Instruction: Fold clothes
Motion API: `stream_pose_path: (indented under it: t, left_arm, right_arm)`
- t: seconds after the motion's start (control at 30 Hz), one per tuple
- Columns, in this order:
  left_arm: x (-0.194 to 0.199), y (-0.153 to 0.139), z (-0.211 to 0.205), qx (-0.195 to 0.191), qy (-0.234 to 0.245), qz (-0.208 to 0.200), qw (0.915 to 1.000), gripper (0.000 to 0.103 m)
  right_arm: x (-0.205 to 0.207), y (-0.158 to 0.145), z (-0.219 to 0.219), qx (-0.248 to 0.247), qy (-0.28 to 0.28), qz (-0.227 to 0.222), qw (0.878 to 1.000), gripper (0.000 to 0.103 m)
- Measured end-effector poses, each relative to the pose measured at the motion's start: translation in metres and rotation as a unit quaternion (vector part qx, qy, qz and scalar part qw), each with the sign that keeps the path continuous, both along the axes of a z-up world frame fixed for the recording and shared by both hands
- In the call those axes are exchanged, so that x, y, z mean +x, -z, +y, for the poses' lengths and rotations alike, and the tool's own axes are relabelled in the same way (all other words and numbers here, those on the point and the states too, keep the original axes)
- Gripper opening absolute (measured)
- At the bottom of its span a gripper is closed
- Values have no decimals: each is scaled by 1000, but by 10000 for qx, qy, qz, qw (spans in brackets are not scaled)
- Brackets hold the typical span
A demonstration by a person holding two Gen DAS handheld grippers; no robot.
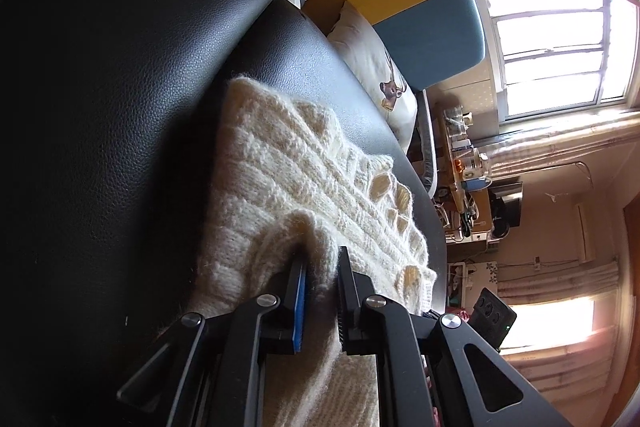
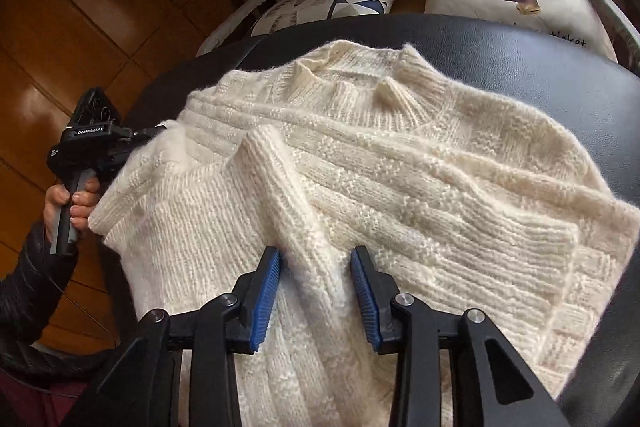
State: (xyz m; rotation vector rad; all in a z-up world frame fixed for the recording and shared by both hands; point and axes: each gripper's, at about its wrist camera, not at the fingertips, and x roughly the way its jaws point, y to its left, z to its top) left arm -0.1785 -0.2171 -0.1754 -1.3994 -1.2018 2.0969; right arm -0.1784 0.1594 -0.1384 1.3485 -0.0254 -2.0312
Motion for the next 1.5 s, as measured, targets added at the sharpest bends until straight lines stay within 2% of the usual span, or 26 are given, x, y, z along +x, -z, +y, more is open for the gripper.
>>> stream_pose_path:
  t: [0.03, 0.07, 0.1, 0.13, 0.23, 0.33, 0.37, 0.47, 0.57, 0.67, 0.77, 0.8, 0.9, 1.0, 1.1, 1.23, 1.37, 1.43, 1.5]
  left_arm:
    - [0, 0, 1, -11, 9, 1, 10000, 12]
    - [2, 0, -1, -8, 5, 0, 10000, 13]
    - [2, 0, -1, 2, -7, -8, 10000, 13]
    - [3, 0, -1, -17, -20, 0, 10000, 13]
    - [8, -5, 0, -128, -50, 74, 9999, 13]
    - [20, -15, -1, -257, -80, 246, 9993, 13]
    - [26, -19, -2, -295, -86, 333, 9990, 13]
    - [41, -36, -9, -87, -105, 627, 9979, 13]
    - [44, -51, -15, 218, -175, 848, 9960, 12]
    - [35, -60, -19, 424, -275, 929, 9944, 12]
    - [10, -46, -21, 436, -529, 589, 9959, 8]
    - [2, -37, -20, 321, -596, 428, 9968, 8]
    - [-18, -9, -18, 131, -737, -108, 9971, 7]
    - [-20, 11, -21, 119, -836, -382, 9957, 7]
    - [-14, 9, -24, 18, -904, -219, 9957, 7]
    - [-10, -11, -11, -751, -380, 299, 9960, 7]
    - [-12, -27, 10, -1496, 205, 728, 9858, 12]
    - [-17, -29, 17, -1556, 407, 825, 9835, 12]
    - [-21, -28, 16, -1352, 364, 825, 9867, 14]
  right_arm:
    - [5, -2, -3, 148, -85, 128, 9998, 37]
    - [12, -7, -10, 495, -176, 411, 9978, 26]
    - [20, -11, -17, 782, -233, 652, 9945, 10]
    - [27, -15, -23, 931, -212, 798, 9922, 6]
    - [55, -27, -42, 1360, -316, 1285, 9818, 6]
    - [78, -48, -45, 1565, -305, 1689, 9727, 6]
    - [82, -59, -39, 1546, -188, 1826, 9708, 6]
    - [87, -95, -17, 1370, 328, 2175, 9658, 6]
    - [75, -109, 10, 1311, 933, 2319, 9593, 6]
    - [45, -90, 54, 1026, 1792, 1911, 9596, 6]
    - [10, -41, 94, 749, 2546, 1105, 9578, 6]
    - [3, -22, 103, 678, 2710, 861, 9563, 6]
    - [-3, 18, 116, 427, 2949, 376, 9538, 6]
    - [-1, 23, 122, 226, 3025, 375, 9521, 6]
    - [-1, 23, 123, 200, 2988, 340, 9535, 6]
    - [-1, 23, 124, 151, 2948, 272, 9551, 6]
    - [1, 23, 123, 109, 2932, 231, 9557, 6]
    - [1, 23, 124, 89, 2931, 207, 9558, 7]
    - [1, 23, 123, 92, 2919, 203, 9562, 7]
